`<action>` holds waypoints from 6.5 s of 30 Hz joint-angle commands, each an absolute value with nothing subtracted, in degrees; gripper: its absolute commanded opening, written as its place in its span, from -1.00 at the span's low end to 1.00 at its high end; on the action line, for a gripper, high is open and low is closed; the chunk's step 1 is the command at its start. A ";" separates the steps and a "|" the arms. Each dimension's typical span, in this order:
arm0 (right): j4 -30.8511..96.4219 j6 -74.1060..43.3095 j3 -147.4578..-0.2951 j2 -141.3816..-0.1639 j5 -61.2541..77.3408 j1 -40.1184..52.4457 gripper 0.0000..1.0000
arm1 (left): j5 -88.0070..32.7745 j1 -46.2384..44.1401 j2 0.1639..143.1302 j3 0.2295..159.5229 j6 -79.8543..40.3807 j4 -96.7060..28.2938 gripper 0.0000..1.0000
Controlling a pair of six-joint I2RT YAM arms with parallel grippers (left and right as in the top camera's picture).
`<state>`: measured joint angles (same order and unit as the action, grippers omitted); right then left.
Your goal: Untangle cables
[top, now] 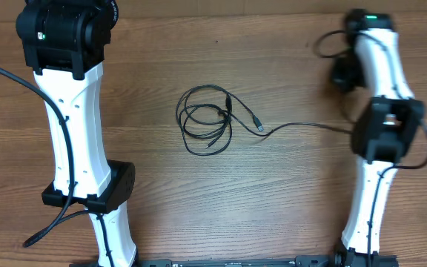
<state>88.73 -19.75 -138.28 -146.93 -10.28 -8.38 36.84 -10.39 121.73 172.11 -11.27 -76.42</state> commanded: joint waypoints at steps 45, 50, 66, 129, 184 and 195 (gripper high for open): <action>97.10 -22.61 -132.62 -123.02 -15.59 -5.04 1.00 | 32.45 -10.83 120.64 172.22 -16.16 -75.72 0.99; 97.10 -31.73 -119.87 -114.17 -19.49 -0.69 1.00 | 33.50 -10.68 120.64 172.22 -14.70 -74.52 0.99; 80.73 -87.81 -67.81 -91.53 -4.47 -5.21 1.00 | 33.43 -8.54 120.64 172.22 -13.10 -71.57 0.99; 15.16 -64.53 -55.37 -94.70 -1.13 -20.99 -0.92 | 25.61 -8.47 120.64 172.22 -9.45 -73.97 0.99; 20.27 -32.47 -94.98 -114.61 4.75 -34.24 0.99 | 16.97 -16.14 120.64 172.22 -24.43 -67.22 0.99; 55.35 -32.97 -101.65 -99.53 -2.31 -32.91 1.00 | 23.11 -16.10 120.64 172.22 -23.77 -70.83 0.99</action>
